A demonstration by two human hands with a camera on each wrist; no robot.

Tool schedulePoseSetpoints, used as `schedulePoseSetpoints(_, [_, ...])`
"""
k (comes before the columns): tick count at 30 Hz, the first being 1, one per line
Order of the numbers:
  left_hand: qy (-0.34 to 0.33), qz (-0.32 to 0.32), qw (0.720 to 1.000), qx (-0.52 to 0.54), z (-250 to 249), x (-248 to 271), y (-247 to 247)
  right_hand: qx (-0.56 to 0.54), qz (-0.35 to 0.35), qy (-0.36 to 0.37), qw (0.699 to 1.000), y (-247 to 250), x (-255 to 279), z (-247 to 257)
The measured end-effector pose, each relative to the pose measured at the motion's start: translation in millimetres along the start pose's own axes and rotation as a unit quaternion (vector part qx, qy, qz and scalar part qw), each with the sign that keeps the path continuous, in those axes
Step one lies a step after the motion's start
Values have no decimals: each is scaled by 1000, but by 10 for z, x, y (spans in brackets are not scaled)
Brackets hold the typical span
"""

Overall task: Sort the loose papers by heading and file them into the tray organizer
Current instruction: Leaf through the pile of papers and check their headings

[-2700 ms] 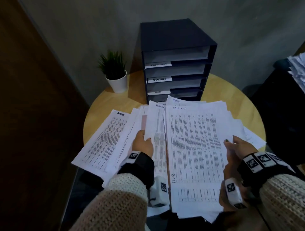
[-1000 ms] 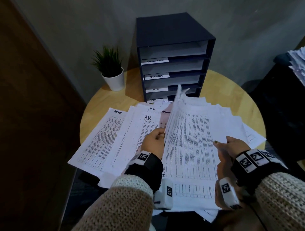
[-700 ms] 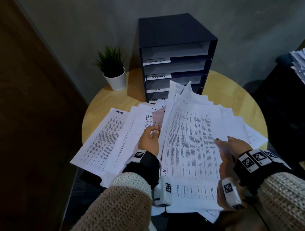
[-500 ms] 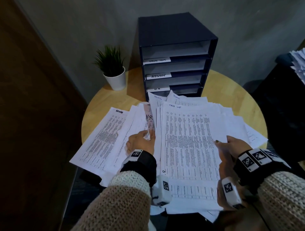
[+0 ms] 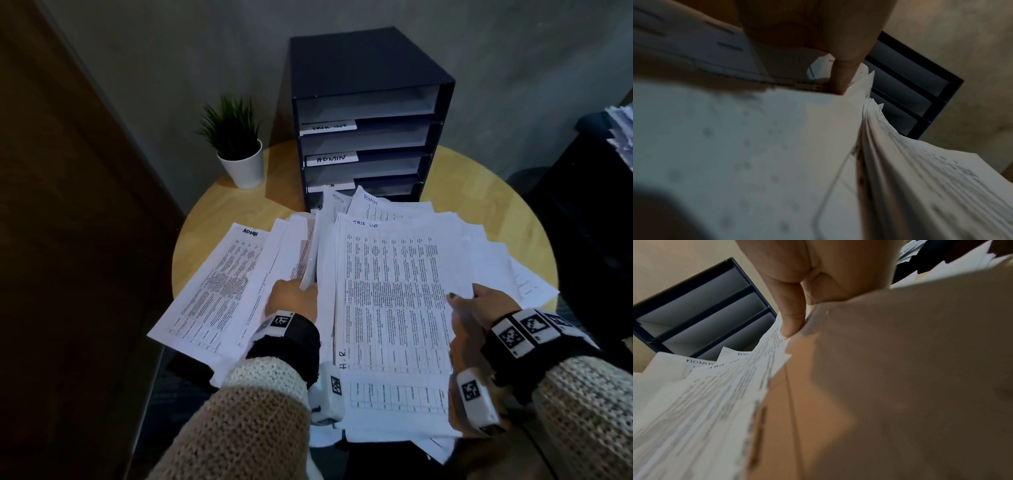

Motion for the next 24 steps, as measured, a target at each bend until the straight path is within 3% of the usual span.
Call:
schedulePoseSetpoints(3, [-17,34,999,19,-57,84,48,-6,-2,-1,1000,2,-6,7])
schedulePoseSetpoints(6, [-34,89,995,-31,-211,181,56,5,-2,2,1000,7,35,43])
schedulePoseSetpoints(11, [-26,117,993,-11,-264,156,89,36,0,5,999,6,57,71])
schedulePoseSetpoints(14, [-31,100,994,39,-232,145,114,34,0,3,999,9,63,72])
schedulePoseSetpoints(17, [-64,79,995,-1,-120,89,114,39,-3,5,999,8,65,65])
schedulePoseSetpoints(20, [-3,14,1000,-7,63,8,123,26,-4,9,1000,4,67,73])
schedulePoseSetpoints(24, [58,19,994,-90,154,-68,169,7,-6,8,1000,-1,54,59])
Point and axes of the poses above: each hand's wrist, its own x-axis away from the middle knuckle, its own y-axis out of the back of the hand, z = x × y, the point moved 4 cm from there along -x, towards the middle knuckle, and after that the axes turned 6 degrees about -y, right-handed, at the moved point
